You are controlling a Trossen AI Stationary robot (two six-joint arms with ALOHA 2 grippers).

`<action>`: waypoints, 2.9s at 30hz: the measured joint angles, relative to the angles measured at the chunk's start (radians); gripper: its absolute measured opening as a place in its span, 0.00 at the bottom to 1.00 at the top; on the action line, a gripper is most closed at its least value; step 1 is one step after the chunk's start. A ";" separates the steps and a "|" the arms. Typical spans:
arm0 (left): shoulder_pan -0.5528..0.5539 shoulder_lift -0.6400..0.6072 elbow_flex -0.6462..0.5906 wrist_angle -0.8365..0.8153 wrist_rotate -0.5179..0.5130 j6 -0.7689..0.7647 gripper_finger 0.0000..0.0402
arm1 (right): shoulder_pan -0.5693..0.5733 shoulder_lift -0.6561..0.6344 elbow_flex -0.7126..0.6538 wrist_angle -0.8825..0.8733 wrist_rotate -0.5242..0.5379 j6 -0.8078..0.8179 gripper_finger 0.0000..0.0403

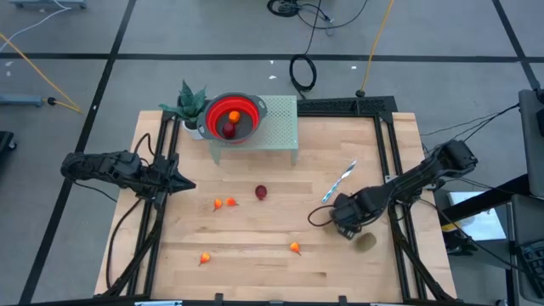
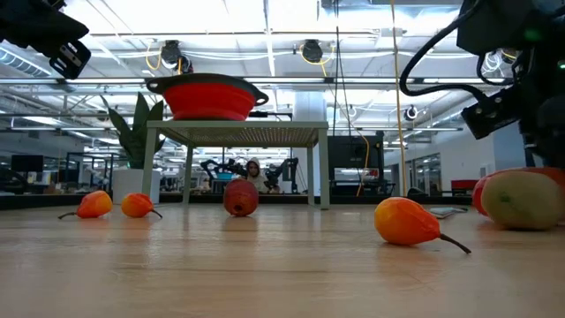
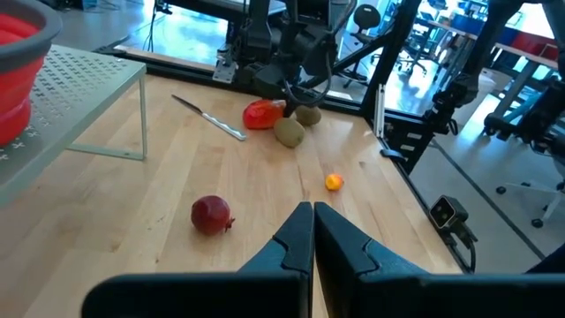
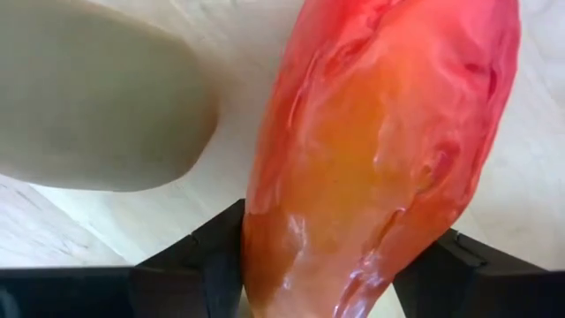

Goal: Pick & Place Fruit
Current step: Put the mango into the red strainer bowl on the shelf

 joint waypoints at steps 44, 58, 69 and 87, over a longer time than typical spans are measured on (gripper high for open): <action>0.000 0.001 0.000 0.002 -0.155 0.023 0.02 | -0.012 -0.445 0.002 1.221 0.688 -0.907 0.54; 0.000 0.001 0.000 0.002 -0.185 -0.029 0.02 | -0.011 -0.444 0.002 1.581 0.175 -1.271 0.54; 0.000 0.002 0.000 0.002 -0.185 -0.032 0.02 | -0.011 -0.445 0.001 1.709 -0.164 -1.316 0.55; 0.000 0.002 0.000 0.003 -0.185 -0.031 0.02 | -0.011 -0.444 0.001 1.725 0.155 -1.230 0.56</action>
